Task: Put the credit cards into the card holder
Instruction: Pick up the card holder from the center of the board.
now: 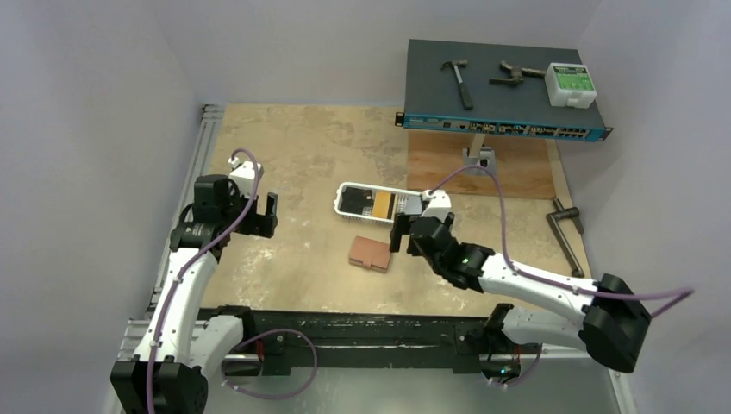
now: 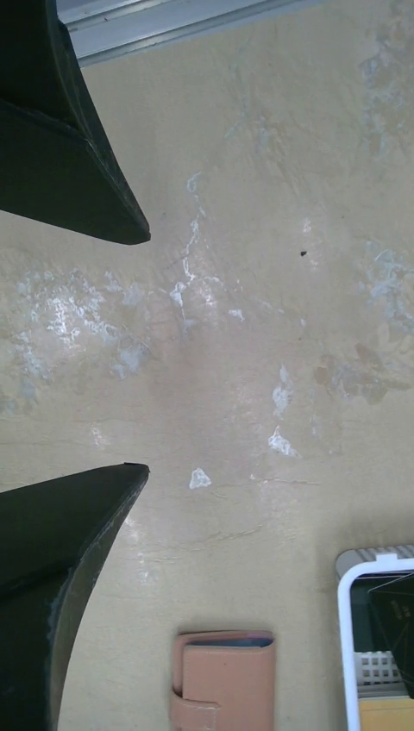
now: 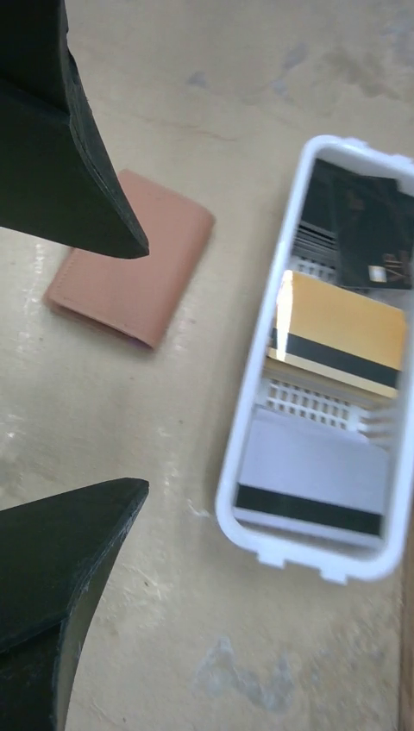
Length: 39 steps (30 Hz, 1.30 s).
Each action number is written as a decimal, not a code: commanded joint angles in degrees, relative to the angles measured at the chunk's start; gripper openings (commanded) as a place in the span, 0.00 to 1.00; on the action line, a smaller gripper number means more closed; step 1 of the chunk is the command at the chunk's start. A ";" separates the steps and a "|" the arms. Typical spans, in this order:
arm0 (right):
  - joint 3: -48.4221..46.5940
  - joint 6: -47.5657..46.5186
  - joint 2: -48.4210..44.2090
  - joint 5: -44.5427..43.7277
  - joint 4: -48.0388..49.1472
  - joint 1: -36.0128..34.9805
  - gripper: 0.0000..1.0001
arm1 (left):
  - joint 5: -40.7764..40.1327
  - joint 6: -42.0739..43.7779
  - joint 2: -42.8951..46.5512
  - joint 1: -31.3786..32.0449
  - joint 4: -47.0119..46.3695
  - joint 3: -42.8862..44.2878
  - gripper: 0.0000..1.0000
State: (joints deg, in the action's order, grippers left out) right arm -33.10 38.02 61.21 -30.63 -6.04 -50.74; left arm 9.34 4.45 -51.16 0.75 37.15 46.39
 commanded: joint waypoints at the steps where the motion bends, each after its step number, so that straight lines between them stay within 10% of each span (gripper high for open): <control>1: -4.13 1.01 7.60 -7.07 -0.08 -8.52 0.99 | 5.28 3.95 -0.63 -0.40 2.58 1.43 1.00; 39: -23.02 -28.35 39.50 5.78 -4.84 -14.74 0.99 | 25.70 16.89 -0.59 -0.27 9.97 7.29 1.00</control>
State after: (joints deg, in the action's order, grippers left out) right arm -54.81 11.44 99.20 -25.93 -10.13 -65.34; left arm 32.10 19.64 -51.46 0.75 46.48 50.48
